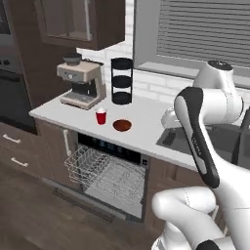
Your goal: Pick up the cup and bowl from the counter, place them in the dishwasher, and close the dishwasher door.
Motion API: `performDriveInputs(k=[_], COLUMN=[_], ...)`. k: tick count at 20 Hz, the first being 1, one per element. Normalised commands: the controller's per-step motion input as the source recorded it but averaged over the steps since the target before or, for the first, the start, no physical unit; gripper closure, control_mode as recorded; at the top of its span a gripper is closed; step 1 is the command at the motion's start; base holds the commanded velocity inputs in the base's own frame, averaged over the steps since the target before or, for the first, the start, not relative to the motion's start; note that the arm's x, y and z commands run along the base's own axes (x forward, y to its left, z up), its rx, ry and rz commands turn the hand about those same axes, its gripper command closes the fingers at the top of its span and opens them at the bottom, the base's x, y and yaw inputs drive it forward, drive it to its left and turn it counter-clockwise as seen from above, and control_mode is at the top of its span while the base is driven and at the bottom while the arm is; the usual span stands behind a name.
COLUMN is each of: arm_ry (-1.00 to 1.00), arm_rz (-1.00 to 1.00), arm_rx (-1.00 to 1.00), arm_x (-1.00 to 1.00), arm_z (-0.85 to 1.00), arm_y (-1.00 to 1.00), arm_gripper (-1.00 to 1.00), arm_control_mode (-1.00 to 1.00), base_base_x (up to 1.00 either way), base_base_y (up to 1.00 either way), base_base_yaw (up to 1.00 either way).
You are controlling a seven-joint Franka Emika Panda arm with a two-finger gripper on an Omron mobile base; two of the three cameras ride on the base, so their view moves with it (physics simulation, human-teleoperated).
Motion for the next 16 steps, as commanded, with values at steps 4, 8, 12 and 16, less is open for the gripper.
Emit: performDriveInputs(k=[4,8,12,16], arm_ry=[0.0,0.0,0.0,0.0], arm_rz=[0.0,0.0,0.0,0.0], arm_rx=[0.0,0.0,0.0,0.0], arm_x=[0.0,0.0,0.0,0.0], arm_z=[0.0,0.0,0.0,0.0], arm_y=[0.0,0.0,0.0,0.0], arm_gripper=[-1.0,-1.0,-1.0,-1.0], arm_control_mode=[1.0,1.0,1.0,1.0], base_base_x=[-0.02,0.11,0.13,-0.31], base_base_y=[-0.41,-0.35,-0.39,-0.63], base_base_yaw=[0.8,0.76,0.63,0.26])
